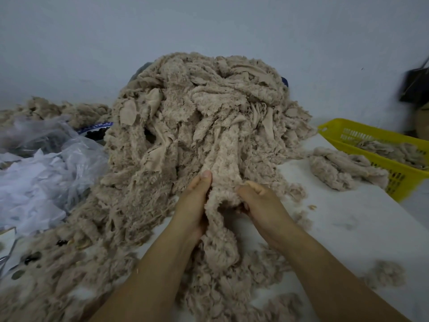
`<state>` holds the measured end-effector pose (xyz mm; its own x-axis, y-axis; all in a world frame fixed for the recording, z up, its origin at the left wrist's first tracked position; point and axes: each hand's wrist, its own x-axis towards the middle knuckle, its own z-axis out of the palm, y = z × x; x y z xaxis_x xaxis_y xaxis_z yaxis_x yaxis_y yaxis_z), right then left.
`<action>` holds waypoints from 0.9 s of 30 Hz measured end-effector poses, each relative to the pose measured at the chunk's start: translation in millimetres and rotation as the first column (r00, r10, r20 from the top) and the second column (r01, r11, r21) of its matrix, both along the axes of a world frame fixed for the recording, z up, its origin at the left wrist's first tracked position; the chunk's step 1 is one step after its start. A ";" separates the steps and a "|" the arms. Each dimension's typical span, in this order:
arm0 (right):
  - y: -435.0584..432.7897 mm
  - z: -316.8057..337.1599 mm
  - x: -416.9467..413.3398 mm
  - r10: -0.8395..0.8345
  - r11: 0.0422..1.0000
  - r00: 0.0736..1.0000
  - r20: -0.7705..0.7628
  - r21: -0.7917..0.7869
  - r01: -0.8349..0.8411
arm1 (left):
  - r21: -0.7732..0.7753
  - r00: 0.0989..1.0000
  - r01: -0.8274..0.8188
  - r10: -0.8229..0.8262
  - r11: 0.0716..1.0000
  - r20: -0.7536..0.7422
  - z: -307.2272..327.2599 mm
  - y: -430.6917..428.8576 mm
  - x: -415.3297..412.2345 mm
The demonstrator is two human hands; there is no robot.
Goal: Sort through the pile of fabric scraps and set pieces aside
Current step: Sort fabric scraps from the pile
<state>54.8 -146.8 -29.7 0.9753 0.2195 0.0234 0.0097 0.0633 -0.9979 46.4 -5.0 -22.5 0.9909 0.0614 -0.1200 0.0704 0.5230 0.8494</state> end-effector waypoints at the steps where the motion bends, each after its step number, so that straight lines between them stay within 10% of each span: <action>1: -0.9 0.4 0.0 -0.003 0.999 1.000 -0.014 0.043 0.004 | 0.040 1.000 0.015 -0.015 0.999 0.017 -0.7 0.5 -0.3; 10: -7.0 6.9 6.7 0.165 0.839 0.948 -0.272 0.545 0.010 | 0.551 0.983 0.072 -0.154 0.831 0.103 -2.1 -7.4 -8.9; 21: -6.9 6.5 11.4 -0.044 0.877 0.950 -0.309 0.443 0.185 | 0.284 0.990 0.127 -0.138 0.950 0.020 -3.6 -0.5 -5.0; 27: -12.5 9.8 10.6 0.068 0.806 0.954 -0.291 0.580 0.120 | 0.467 0.996 0.047 -0.005 0.883 -0.092 -2.3 -1.6 -3.7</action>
<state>65.4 -159.3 -19.8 0.9634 0.2294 -0.1389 -0.2567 0.6388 -0.7253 42.7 -6.6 -24.8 0.9801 0.1061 -0.1679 0.1619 0.0630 0.9848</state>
